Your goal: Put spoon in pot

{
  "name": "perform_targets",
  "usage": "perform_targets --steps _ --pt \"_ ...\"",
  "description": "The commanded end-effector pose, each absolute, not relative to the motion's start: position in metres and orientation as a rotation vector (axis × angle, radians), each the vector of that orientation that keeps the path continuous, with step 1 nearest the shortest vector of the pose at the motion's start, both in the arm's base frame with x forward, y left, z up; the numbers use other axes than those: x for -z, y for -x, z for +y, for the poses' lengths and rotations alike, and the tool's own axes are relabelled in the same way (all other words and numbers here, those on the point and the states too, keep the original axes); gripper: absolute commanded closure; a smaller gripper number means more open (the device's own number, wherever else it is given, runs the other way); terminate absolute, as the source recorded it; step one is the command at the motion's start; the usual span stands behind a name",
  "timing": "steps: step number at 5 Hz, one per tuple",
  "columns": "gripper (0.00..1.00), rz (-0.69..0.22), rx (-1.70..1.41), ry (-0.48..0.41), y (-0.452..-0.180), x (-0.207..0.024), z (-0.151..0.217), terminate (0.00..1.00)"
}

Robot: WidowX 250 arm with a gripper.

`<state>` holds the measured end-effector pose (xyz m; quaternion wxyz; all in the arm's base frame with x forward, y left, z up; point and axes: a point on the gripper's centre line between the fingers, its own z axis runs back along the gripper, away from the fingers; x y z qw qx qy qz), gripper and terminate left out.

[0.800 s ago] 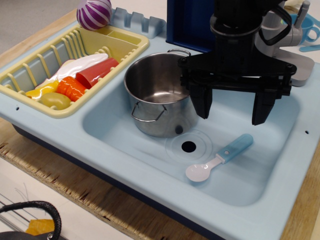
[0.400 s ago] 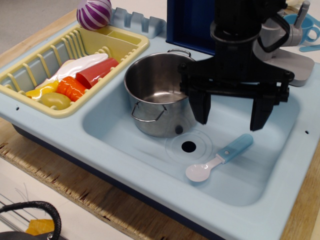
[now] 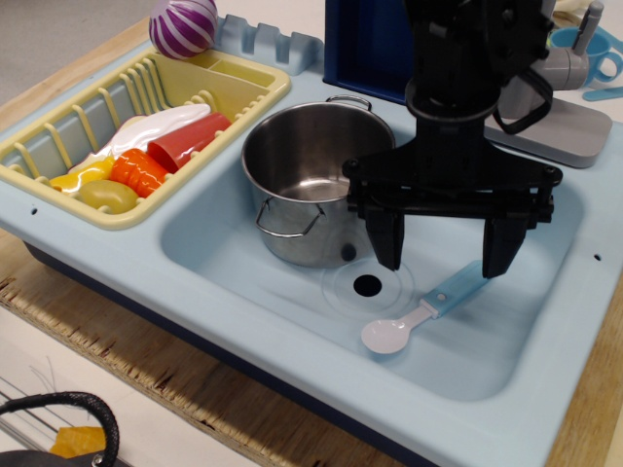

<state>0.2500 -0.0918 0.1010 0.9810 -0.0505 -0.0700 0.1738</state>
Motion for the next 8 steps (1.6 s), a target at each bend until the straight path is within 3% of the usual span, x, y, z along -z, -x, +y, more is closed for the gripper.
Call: perform_targets --steps 1,5,6,8 --pt "0.00 -0.145 -0.368 0.139 -0.255 -0.097 -0.089 0.00" --pt "0.00 -0.117 -0.368 0.204 -0.248 -0.060 -0.092 0.00" --pt "1.00 -0.115 -0.353 0.185 -0.248 -0.050 -0.095 0.00" --pt "1.00 -0.104 -0.345 0.178 -0.251 -0.050 -0.099 0.00"
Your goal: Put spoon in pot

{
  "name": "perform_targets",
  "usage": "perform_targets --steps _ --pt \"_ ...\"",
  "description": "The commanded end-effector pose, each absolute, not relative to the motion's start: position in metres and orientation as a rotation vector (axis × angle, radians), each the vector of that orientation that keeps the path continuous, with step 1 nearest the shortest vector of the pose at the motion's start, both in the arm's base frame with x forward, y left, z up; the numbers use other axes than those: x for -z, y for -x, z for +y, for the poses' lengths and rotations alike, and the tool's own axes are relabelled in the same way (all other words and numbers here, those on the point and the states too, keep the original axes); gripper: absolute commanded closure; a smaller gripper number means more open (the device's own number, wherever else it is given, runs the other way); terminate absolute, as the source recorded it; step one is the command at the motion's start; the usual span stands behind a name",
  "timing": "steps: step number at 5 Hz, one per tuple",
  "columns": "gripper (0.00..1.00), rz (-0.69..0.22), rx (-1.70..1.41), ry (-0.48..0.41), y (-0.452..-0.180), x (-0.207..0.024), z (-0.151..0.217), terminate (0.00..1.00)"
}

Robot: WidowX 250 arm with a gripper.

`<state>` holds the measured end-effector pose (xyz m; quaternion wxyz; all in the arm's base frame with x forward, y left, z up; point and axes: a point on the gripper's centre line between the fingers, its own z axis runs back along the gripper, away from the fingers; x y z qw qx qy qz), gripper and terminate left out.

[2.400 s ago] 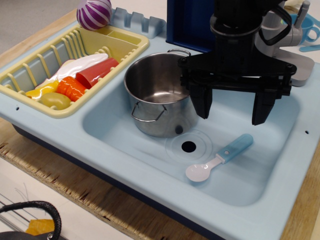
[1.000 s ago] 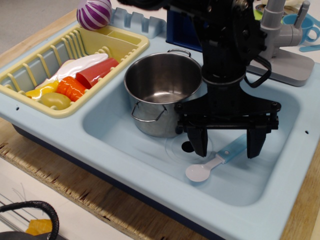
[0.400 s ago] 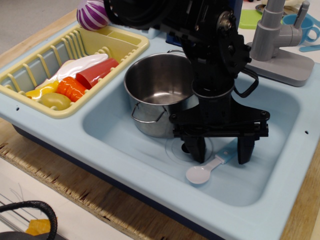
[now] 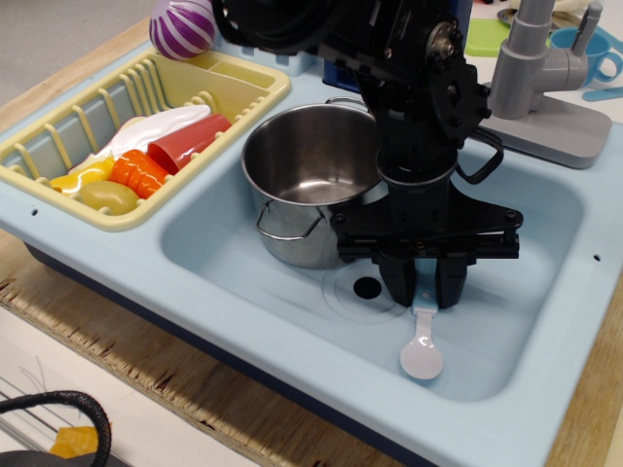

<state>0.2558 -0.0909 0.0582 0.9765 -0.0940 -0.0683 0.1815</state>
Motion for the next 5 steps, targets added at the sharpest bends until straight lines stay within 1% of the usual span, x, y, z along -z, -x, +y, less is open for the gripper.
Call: perform_targets --steps 1,2,3,4,5 --pt "1.00 -0.116 -0.336 0.136 -0.252 -0.070 -0.099 0.00" --pt "1.00 -0.135 -0.334 0.108 -0.254 -0.093 -0.094 0.00" --pt "1.00 -0.133 -0.323 0.113 -0.254 -0.117 -0.097 0.00" --pt "1.00 -0.145 -0.294 0.091 -0.253 -0.135 -0.095 0.00" --pt "1.00 -0.205 -0.287 0.032 -0.254 -0.161 -0.075 0.00"
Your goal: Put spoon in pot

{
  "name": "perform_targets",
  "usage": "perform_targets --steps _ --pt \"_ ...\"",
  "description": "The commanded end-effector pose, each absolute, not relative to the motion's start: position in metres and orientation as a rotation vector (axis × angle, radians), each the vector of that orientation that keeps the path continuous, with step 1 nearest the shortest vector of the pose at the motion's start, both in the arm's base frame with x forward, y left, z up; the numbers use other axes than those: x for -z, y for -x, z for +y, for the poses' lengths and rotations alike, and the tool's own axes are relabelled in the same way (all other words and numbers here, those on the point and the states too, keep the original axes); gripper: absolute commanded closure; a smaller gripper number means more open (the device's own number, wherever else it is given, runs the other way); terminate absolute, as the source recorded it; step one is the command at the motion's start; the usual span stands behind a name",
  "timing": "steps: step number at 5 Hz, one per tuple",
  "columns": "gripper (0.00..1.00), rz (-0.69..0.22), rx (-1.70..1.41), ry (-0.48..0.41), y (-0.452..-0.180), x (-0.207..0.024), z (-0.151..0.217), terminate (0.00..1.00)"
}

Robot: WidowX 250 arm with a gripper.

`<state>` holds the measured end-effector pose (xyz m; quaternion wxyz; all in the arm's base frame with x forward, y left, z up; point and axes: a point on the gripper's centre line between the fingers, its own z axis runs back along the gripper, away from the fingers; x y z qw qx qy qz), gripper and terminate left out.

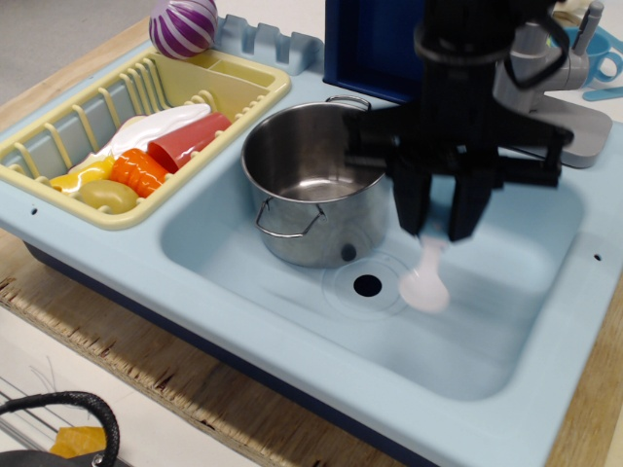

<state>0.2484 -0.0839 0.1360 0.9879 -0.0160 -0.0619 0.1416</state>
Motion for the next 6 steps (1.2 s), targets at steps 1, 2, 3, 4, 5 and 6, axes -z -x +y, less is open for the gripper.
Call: perform_targets --steps 1,2,3,4,5,6 --pt "1.00 -0.255 -0.270 0.008 -0.261 -0.176 -0.048 0.00" --pt "1.00 -0.290 -0.245 -0.008 -0.268 -0.181 -0.022 0.00" --pt "1.00 -0.352 -0.200 0.010 -0.274 -0.177 0.005 0.00" --pt "0.00 -0.360 -0.175 0.052 -0.278 -0.165 0.005 0.00" --pt "0.00 -0.360 -0.175 0.052 -0.278 -0.165 0.005 0.00" --pt "0.00 -0.360 -0.175 0.052 -0.278 -0.165 0.005 1.00"
